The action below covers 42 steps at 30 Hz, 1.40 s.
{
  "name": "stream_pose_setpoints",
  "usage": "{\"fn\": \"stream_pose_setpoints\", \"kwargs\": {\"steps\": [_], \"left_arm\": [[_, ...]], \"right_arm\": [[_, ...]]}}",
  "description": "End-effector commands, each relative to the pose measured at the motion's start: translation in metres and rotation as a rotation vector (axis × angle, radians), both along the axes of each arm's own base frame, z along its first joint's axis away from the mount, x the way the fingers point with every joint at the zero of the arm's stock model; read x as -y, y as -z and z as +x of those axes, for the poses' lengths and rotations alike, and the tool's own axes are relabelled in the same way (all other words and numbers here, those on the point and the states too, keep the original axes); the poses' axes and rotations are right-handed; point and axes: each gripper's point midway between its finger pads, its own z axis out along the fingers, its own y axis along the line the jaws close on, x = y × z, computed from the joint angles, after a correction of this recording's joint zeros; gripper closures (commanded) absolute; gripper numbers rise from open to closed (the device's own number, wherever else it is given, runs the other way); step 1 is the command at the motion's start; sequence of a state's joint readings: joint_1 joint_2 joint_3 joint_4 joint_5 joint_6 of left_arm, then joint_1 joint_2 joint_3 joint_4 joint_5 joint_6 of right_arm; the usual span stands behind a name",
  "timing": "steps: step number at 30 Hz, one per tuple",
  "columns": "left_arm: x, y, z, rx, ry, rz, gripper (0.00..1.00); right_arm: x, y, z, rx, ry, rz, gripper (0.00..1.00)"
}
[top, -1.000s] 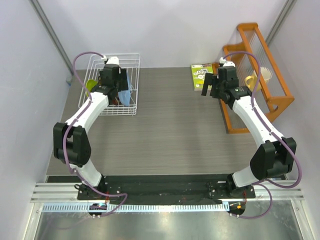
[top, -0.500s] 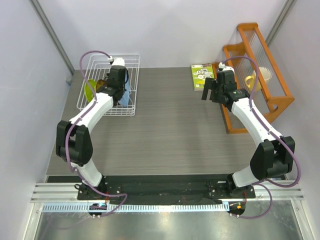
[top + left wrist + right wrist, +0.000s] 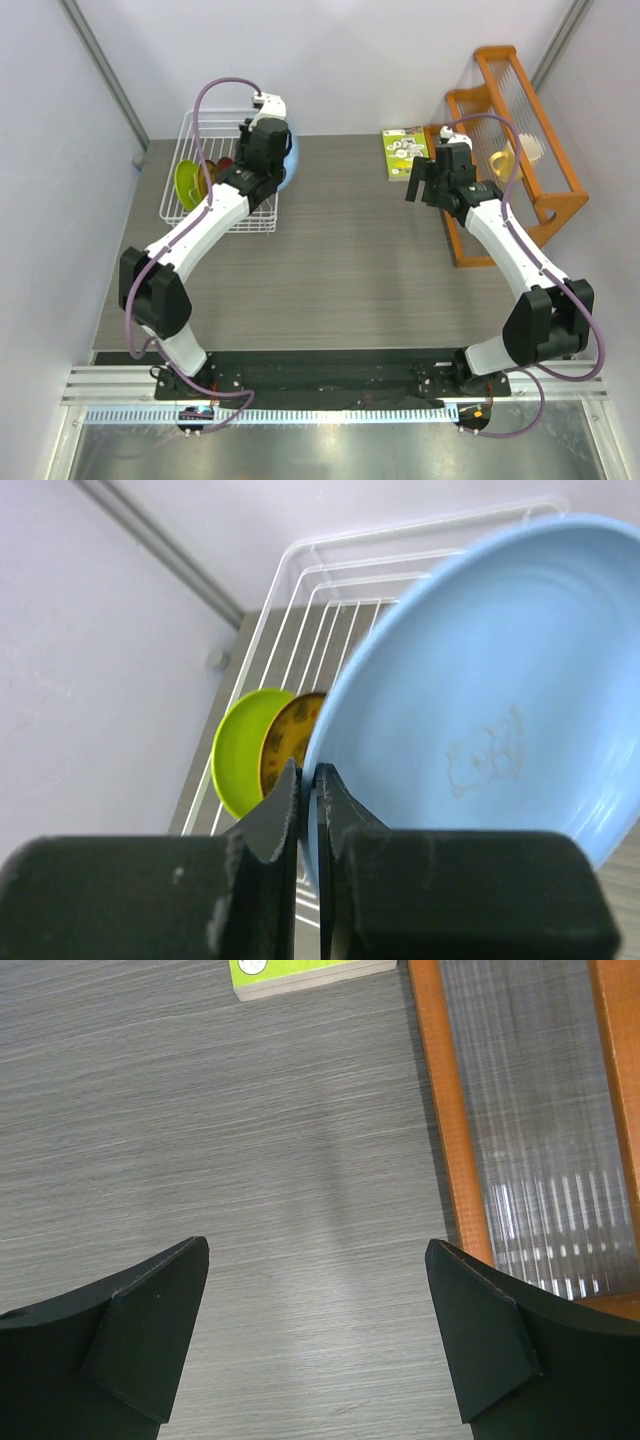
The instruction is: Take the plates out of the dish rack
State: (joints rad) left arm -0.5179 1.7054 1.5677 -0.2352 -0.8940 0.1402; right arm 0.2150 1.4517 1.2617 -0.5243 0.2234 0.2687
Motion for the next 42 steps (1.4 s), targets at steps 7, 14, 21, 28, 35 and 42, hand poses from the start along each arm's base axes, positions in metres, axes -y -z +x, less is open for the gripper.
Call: {"fn": "stream_pose_setpoints", "kwargs": {"steps": [7, 14, 21, 28, 35, 42], "left_arm": [[0.026, -0.05, -0.036, 0.096, 0.156, -0.268, 1.0], [0.076, 0.027, -0.042, -0.073, 0.292, -0.51, 1.0], [0.116, 0.053, -0.043, -0.137, 0.379, -0.701, 1.0], [0.12, 0.045, -0.049, -0.117, 0.4, -0.759, 1.0], [0.116, 0.038, -0.058, -0.099, 0.407, -0.778, 1.0], [0.118, 0.036, -0.067, -0.097, 0.431, -0.816, 1.0]], "right_arm": [[-0.078, -0.042, 0.001, 0.123, -0.258, 0.35, 0.07], [-0.147, -0.059, -0.007, 0.172, -0.439, 0.561, 0.09], [-0.181, -0.052, -0.014, 0.16, -0.494, 0.647, 0.1], [-0.169, -0.022, -0.01, 0.122, -0.416, 0.597, 0.11], [-0.161, 0.001, -0.01, 0.083, -0.374, 0.547, 0.12], [-0.169, 0.017, -0.006, 0.054, -0.384, 0.575, 0.46]]}}
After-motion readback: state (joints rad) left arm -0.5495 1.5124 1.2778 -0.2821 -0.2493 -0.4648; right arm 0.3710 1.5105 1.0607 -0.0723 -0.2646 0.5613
